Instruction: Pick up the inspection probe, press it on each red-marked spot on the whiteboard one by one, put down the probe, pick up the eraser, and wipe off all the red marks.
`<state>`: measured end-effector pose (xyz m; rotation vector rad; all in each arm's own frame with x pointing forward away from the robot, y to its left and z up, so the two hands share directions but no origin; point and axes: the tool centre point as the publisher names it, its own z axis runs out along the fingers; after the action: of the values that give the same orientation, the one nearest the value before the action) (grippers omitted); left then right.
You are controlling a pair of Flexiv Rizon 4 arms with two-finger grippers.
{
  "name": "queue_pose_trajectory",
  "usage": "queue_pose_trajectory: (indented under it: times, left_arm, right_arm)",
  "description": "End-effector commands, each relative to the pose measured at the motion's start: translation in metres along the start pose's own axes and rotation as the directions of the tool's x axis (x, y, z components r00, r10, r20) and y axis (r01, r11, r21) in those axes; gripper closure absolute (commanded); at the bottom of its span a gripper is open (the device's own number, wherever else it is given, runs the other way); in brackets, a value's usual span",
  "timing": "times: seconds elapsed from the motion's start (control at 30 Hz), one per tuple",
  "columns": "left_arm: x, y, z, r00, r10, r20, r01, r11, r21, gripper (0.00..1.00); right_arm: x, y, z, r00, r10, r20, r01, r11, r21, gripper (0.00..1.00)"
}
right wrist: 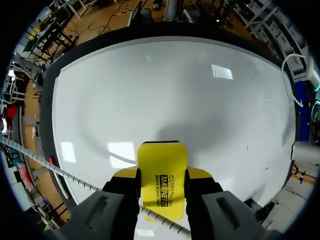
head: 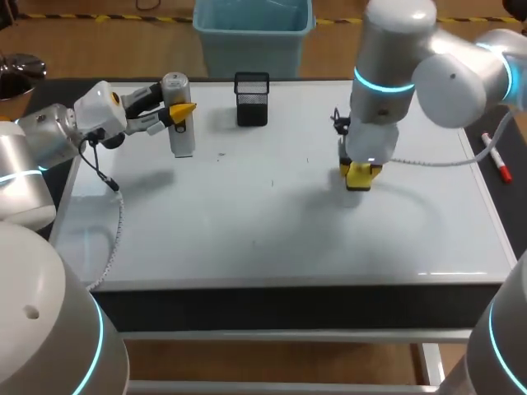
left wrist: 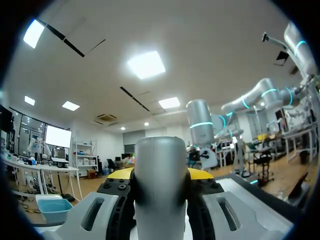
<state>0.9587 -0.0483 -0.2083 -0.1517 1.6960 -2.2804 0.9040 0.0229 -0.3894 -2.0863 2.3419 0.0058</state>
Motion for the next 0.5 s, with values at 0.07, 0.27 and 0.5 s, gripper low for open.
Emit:
queue_pose_trajectory:
  times: [0.07, 0.27, 0.5]
  left_arm:
    - [-0.001, -0.001, 0.000, 1.000, -0.001, -0.003, 0.001, 1.000, 0.001, 1.00]
    - [-0.001, -0.001, 0.000, 1.000, -0.001, -0.003, 0.001, 1.000, 0.001, 1.00]
    - [-0.001, -0.001, 0.000, 1.000, -0.001, -0.003, 0.001, 1.000, 0.001, 1.00]
  right_arm:
    - [0.007, -0.015, -0.015, 1.000, 0.011, 0.012, -0.011, 1.000, 0.000, 1.00]
    - [0.012, -0.019, -0.022, 1.000, 0.017, 0.017, -0.017, 1.000, 0.006, 1.00]
    - [0.012, -0.019, -0.022, 1.000, 0.017, 0.017, -0.017, 1.000, 0.006, 1.00]
